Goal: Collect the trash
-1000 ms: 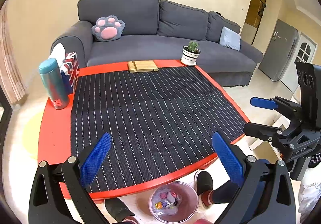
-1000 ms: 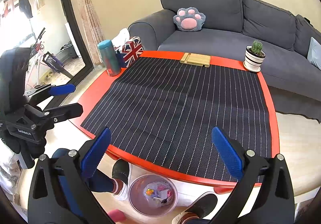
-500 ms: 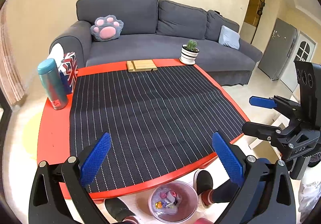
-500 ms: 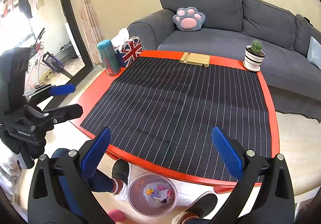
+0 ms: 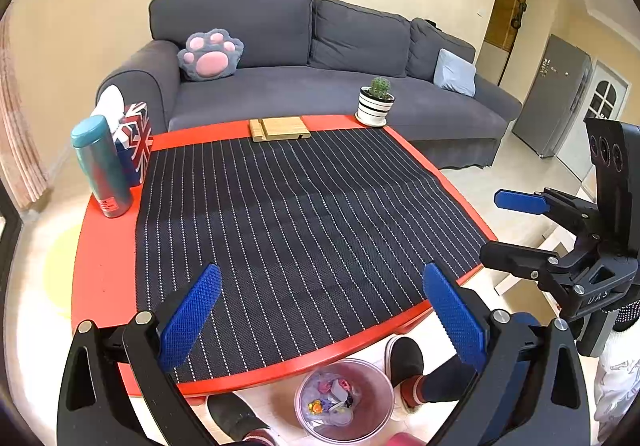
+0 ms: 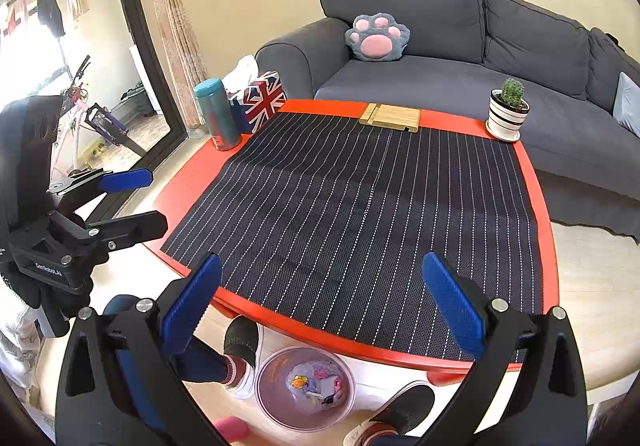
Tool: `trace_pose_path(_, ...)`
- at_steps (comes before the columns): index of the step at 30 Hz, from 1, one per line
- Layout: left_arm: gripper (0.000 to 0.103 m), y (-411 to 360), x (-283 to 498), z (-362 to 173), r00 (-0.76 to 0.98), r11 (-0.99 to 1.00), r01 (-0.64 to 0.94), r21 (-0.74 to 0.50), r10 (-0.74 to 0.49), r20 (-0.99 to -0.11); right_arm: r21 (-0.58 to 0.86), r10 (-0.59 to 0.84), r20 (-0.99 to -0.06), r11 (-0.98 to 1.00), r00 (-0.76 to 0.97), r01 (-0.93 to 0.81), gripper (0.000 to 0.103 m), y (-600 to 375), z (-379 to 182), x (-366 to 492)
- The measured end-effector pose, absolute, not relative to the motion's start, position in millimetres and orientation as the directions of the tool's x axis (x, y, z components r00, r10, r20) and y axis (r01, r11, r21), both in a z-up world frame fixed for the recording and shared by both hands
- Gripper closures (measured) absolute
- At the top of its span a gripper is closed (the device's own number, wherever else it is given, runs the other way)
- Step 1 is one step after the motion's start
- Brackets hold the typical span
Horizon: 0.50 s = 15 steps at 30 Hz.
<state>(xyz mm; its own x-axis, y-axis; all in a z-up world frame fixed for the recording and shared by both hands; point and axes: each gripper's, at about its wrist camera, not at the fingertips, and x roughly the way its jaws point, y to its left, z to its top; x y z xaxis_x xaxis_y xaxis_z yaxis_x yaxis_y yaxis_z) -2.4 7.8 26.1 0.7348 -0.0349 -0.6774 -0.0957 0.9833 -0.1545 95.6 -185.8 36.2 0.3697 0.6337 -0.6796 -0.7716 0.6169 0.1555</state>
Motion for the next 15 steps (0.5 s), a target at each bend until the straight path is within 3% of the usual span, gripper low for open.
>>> trace_pose_path(15, 0.006, 6.1, -2.0, 26.5, 0.734, 0.983, -0.092, -0.158, -0.040, -0.678, 0.157, 0.634, -0.681, 0.616, 0.368, -0.772, 0.004, -185.7, 34.0, 95.5)
